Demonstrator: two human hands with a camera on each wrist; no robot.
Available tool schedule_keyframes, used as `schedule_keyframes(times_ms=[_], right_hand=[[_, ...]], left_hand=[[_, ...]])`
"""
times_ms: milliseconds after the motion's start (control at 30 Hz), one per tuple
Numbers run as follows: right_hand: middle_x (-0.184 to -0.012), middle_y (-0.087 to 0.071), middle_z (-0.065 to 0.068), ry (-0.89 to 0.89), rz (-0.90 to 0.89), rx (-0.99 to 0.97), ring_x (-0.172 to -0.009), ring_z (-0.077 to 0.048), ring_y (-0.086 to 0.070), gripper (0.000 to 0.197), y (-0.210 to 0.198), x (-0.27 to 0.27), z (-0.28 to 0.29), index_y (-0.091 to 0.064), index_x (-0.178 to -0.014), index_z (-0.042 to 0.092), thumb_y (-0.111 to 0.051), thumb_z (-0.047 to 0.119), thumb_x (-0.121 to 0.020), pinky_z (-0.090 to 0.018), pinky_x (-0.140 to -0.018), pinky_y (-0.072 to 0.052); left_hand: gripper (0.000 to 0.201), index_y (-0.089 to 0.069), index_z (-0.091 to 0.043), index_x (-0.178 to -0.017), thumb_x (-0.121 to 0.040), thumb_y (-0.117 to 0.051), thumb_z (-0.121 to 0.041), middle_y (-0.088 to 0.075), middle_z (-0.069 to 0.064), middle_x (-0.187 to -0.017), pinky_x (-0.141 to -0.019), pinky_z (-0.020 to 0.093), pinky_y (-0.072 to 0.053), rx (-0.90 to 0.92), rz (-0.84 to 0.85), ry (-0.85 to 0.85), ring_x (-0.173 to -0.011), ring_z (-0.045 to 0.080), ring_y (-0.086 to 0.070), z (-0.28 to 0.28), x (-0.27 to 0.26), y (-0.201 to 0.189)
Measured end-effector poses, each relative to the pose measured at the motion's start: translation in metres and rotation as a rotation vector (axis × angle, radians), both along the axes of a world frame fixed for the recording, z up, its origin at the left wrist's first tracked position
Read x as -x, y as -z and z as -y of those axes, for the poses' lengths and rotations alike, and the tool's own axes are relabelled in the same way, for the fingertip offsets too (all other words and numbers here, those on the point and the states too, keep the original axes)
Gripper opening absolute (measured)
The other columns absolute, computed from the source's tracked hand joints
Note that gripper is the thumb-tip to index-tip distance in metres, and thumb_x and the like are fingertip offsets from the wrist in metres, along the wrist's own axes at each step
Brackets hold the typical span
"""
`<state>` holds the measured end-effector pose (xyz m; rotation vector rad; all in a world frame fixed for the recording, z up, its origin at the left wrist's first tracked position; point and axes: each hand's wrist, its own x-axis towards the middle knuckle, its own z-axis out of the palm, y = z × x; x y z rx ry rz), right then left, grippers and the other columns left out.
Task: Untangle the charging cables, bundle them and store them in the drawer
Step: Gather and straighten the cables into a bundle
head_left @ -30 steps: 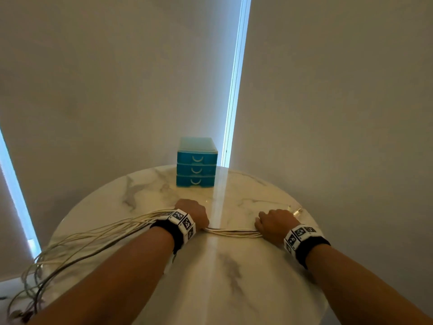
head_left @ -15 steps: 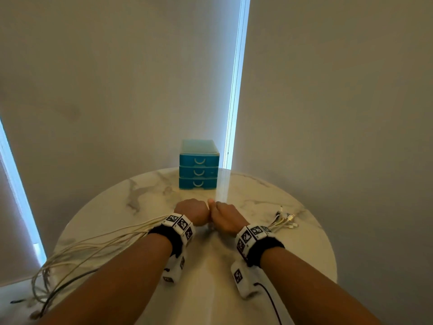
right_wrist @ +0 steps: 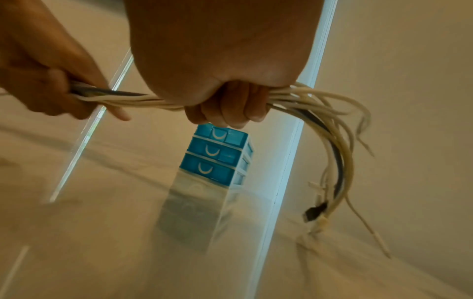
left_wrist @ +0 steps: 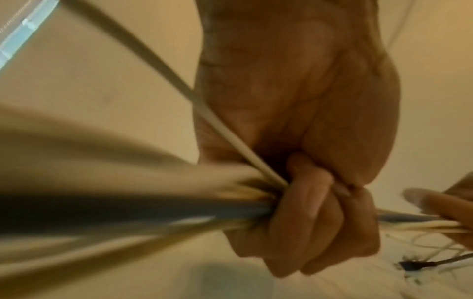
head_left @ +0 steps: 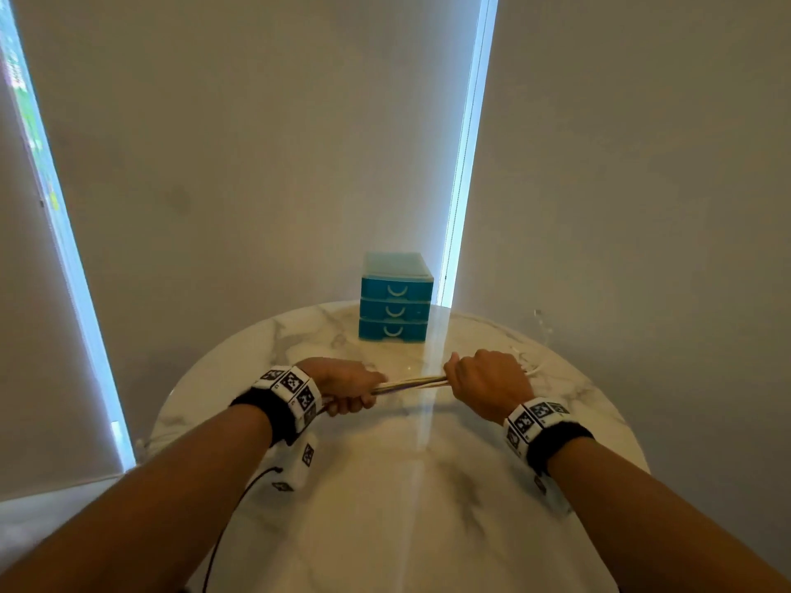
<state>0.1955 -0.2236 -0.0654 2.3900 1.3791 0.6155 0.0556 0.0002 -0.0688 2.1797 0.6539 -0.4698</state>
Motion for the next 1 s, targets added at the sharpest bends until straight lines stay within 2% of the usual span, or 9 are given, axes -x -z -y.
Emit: schedule_keyframes(times_ms=[133, 200, 367, 467, 600, 700, 867, 933, 1000], right_hand=[[-0.093, -0.07, -0.004, 0.032, 0.038, 0.022, -0.07, -0.021, -0.054, 0.041, -0.006, -0.002, 0.008, -0.05, -0.147, 0.012, -0.028, 0.031, -0.117, -0.032, -0.065, -0.042], [-0.095, -0.07, -0.006, 0.004, 0.049, 0.067, -0.071, -0.021, -0.054, 0.04, -0.007, 0.002, 0.005, -0.048, -0.147, 0.01, -0.031, 0.032, -0.118, -0.032, -0.066, -0.042], [-0.097, -0.068, -0.009, -0.031, 0.049, 0.092, -0.075, -0.023, -0.053, 0.031, -0.023, 0.013, -0.013, -0.054, -0.134, 0.01, -0.039, 0.029, -0.116, -0.033, -0.067, -0.048], [-0.085, -0.055, -0.003, -0.011, 0.11, 0.097, -0.074, -0.021, -0.052, 0.027, -0.038, 0.008, -0.018, -0.06, -0.121, 0.015, -0.04, 0.032, -0.115, -0.032, -0.065, -0.049], [-0.089, -0.058, 0.0, 0.066, 0.084, 0.135, -0.079, -0.022, -0.056, 0.034, -0.028, -0.007, 0.004, -0.066, -0.115, 0.02, -0.034, 0.033, -0.115, -0.03, -0.06, -0.039], [-0.106, -0.073, -0.001, 0.122, 0.013, 0.122, -0.094, -0.026, -0.068, 0.038, -0.005, -0.02, 0.028, -0.067, -0.116, 0.022, -0.032, 0.035, -0.114, -0.028, -0.06, -0.034], [-0.115, -0.074, -0.009, 0.21, -0.125, 0.112, -0.106, -0.031, -0.07, 0.052, 0.025, -0.026, 0.042, -0.074, -0.113, 0.018, -0.033, 0.05, -0.111, -0.036, -0.084, -0.05], [-0.114, -0.074, -0.01, 0.248, -0.17, 0.055, -0.105, -0.028, -0.07, 0.065, 0.03, -0.031, 0.043, -0.077, -0.107, 0.017, -0.031, 0.062, -0.107, -0.039, -0.094, -0.054], [-0.13, -0.068, -0.008, 0.232, -0.16, 0.014, -0.12, -0.028, -0.064, 0.065, 0.029, -0.034, 0.044, -0.07, -0.124, 0.018, -0.033, 0.067, -0.105, -0.043, -0.108, -0.049]], left_hand=[[0.056, -0.042, -0.025, -0.066, -0.114, -0.025, -0.049, -0.034, -0.008, -0.053, -0.042, 0.022, -0.021, 0.062, -0.131, -0.019, -0.043, 0.009, -0.023, -0.039, 0.04, -0.001], [0.058, -0.044, -0.026, -0.064, -0.113, -0.029, -0.051, -0.038, -0.008, -0.054, -0.045, 0.023, -0.024, -0.064, -0.119, -0.002, -0.045, 0.01, -0.026, -0.048, 0.05, -0.016], [0.052, -0.065, -0.02, -0.071, -0.102, -0.054, -0.06, -0.057, -0.004, -0.063, -0.057, 0.027, -0.038, -0.922, 0.189, -0.013, -0.059, 0.017, -0.054, -0.05, 0.047, -0.079], [0.052, -0.068, -0.018, -0.074, -0.099, -0.053, -0.061, -0.052, -0.003, -0.059, -0.059, 0.03, -0.036, -1.274, 0.436, 0.029, -0.057, 0.018, -0.052, -0.038, 0.036, -0.099], [0.056, -0.054, -0.016, -0.062, -0.101, -0.049, -0.056, -0.053, 0.001, -0.06, -0.066, 0.034, -0.046, -1.201, 0.426, 0.1, -0.066, 0.023, -0.059, -0.016, 0.017, -0.052], [0.048, -0.065, -0.017, -0.082, -0.103, -0.047, -0.057, -0.068, 0.008, -0.088, -0.076, 0.035, -0.049, -1.018, 0.273, 0.169, -0.082, 0.025, -0.061, -0.005, 0.002, -0.003], [0.048, -0.072, -0.012, -0.121, -0.104, -0.05, -0.051, -0.067, 0.013, -0.121, -0.083, 0.034, -0.043, -0.877, 0.111, 0.252, -0.113, 0.031, -0.064, 0.013, -0.016, 0.018], [0.046, -0.072, -0.014, -0.116, -0.103, -0.051, -0.053, -0.068, 0.012, -0.12, -0.082, 0.034, -0.043, -0.857, 0.121, 0.207, -0.11, 0.03, -0.064, 0.011, -0.016, 0.02], [0.039, -0.068, -0.018, -0.093, -0.102, -0.052, -0.053, -0.068, 0.009, -0.105, -0.08, 0.034, -0.045, -0.822, 0.144, 0.163, -0.1, 0.028, -0.064, 0.008, -0.015, 0.02]])
